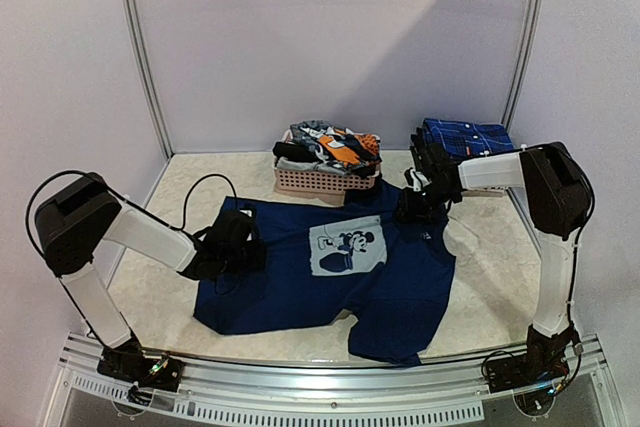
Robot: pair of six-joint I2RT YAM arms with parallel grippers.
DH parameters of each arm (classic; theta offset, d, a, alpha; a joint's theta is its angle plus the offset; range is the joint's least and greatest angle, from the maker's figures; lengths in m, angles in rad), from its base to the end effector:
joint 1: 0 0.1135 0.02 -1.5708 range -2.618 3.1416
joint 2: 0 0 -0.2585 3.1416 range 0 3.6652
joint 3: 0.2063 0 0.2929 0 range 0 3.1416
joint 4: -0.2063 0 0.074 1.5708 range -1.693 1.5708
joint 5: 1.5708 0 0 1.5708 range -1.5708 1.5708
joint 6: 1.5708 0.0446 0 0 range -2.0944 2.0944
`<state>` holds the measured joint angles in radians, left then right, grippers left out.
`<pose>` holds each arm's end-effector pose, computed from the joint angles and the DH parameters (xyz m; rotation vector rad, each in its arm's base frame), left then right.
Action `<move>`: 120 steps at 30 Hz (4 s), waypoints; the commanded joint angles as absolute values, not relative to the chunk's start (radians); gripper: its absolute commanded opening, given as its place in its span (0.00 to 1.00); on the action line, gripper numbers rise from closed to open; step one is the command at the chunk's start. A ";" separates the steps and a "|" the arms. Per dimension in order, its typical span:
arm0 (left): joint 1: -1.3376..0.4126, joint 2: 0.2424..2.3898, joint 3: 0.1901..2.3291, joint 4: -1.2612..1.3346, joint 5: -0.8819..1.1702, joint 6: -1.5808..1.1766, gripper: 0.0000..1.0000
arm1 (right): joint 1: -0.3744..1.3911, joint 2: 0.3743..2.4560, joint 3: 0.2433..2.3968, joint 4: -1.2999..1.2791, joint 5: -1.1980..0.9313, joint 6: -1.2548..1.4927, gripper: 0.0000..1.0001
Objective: Fold and stack the mixed laundry pile
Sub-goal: Move the crumpled T-shirt to the center of the board, then smooth out the crumpled T-shirt at the center of the board.
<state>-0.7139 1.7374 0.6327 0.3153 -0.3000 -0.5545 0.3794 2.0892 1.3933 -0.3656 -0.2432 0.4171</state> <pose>0.2561 -0.2044 0.0565 0.0409 2.3330 -0.2848 0.4268 0.1817 0.0979 -0.0351 2.7083 0.5782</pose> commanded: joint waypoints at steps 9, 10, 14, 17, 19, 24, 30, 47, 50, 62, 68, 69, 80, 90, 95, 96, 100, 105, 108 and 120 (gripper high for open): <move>-0.735 1.464 0.541 -0.014 -0.356 -0.585 0.32 | 0.392 1.923 1.259 -0.370 -0.243 0.427 0.54; -0.743 1.436 0.541 -0.058 -0.364 -0.593 0.32 | 0.394 1.901 1.246 -0.363 -0.242 0.428 0.55; -0.779 1.307 0.555 -0.258 -0.401 -0.631 0.34 | 0.396 1.834 1.183 -0.337 -0.235 0.437 0.59; -0.791 1.206 0.569 -0.419 -0.435 -0.668 0.36 | 0.397 1.779 1.133 -0.319 -0.224 0.441 0.61; -0.793 1.148 0.577 -0.506 -0.444 -0.697 0.36 | 0.397 1.744 1.101 -0.304 -0.217 0.448 0.62; -0.807 1.059 0.578 -0.665 -0.407 -0.771 0.36 | 0.397 1.656 1.022 -0.273 -0.213 0.464 0.64; -0.853 1.015 0.563 -0.803 -0.322 -0.876 0.36 | 0.397 1.580 0.934 -0.241 -0.210 0.481 0.64; -0.942 1.170 0.580 -0.780 -0.259 -0.859 0.45 | 0.400 1.481 0.812 -0.213 -0.198 0.503 0.68; -0.952 1.200 0.578 -0.757 -0.270 -0.862 0.45 | 0.400 1.479 0.807 -0.214 -0.196 0.500 0.68; -1.010 1.212 0.640 -0.804 -0.338 -0.890 0.43 | 0.400 1.488 0.805 -0.212 -0.193 0.498 0.68; -1.020 1.261 0.648 -0.818 -0.345 -0.892 0.43 | 0.400 1.503 0.805 -0.209 -0.195 0.498 0.68; -1.021 1.269 0.645 -0.817 -0.346 -0.895 0.42 | 0.400 1.502 0.805 -0.211 -0.194 0.496 0.68; -1.023 1.244 0.594 -0.767 -0.366 -0.917 0.00 | 0.400 1.465 0.784 -0.229 -0.179 0.505 0.68; -1.025 1.076 0.473 -0.665 -0.447 -0.982 0.00 | 0.439 1.354 0.731 -0.364 -0.145 0.588 0.69; -1.023 1.028 0.414 -0.594 -0.486 -0.974 0.00 | 0.455 1.304 0.732 -0.473 -0.176 0.600 0.70; -1.024 1.023 0.407 -0.582 -0.497 -0.968 0.00 | 0.456 1.302 0.740 -0.503 -0.182 0.596 0.70; -1.023 1.016 0.395 -0.546 -0.532 -0.946 0.00 | 0.471 1.298 0.736 -0.569 -0.239 0.596 0.70; -1.023 1.013 0.380 -0.514 -0.553 -0.935 0.00 | 0.510 1.275 0.723 -0.664 -0.280 0.617 0.70; -1.023 1.011 0.370 -0.490 -0.557 -0.929 0.00 | 0.518 1.249 0.700 -0.707 -0.279 0.618 0.70; -1.023 1.016 0.369 -0.464 -0.577 -0.927 0.00 | 0.591 1.269 0.649 -0.720 -0.376 0.632 0.73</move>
